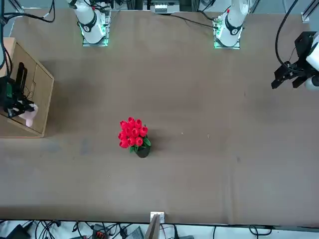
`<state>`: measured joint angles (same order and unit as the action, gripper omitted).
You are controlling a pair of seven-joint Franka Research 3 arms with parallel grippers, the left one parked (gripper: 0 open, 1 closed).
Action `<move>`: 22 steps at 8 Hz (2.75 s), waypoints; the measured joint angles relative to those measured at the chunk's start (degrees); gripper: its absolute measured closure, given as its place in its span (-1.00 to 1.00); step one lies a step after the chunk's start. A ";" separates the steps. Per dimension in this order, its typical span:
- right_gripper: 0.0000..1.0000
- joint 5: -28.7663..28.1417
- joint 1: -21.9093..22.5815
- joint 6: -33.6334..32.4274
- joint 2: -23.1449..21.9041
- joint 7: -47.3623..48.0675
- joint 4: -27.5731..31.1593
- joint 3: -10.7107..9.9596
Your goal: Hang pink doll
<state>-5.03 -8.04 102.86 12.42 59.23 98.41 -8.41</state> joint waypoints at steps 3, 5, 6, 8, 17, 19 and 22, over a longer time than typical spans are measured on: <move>0.89 -0.05 -0.09 0.02 0.02 -0.04 0.12 0.00; 0.85 -1.36 -0.39 0.20 0.38 -0.28 0.29 0.00; 0.59 -1.66 -0.52 0.31 0.57 -1.02 0.29 0.00; -0.15 -1.74 -0.58 0.35 0.59 -2.02 0.29 0.03; -1.00 -1.79 6.34 -7.93 -2.51 -33.27 -10.14 1.81; -1.00 -1.78 6.54 -7.97 -2.55 -49.55 -13.66 2.06; -1.00 -0.65 6.43 -11.22 -4.56 -63.23 -15.07 1.91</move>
<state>-5.68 -1.61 91.64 7.86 -4.00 83.33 -6.50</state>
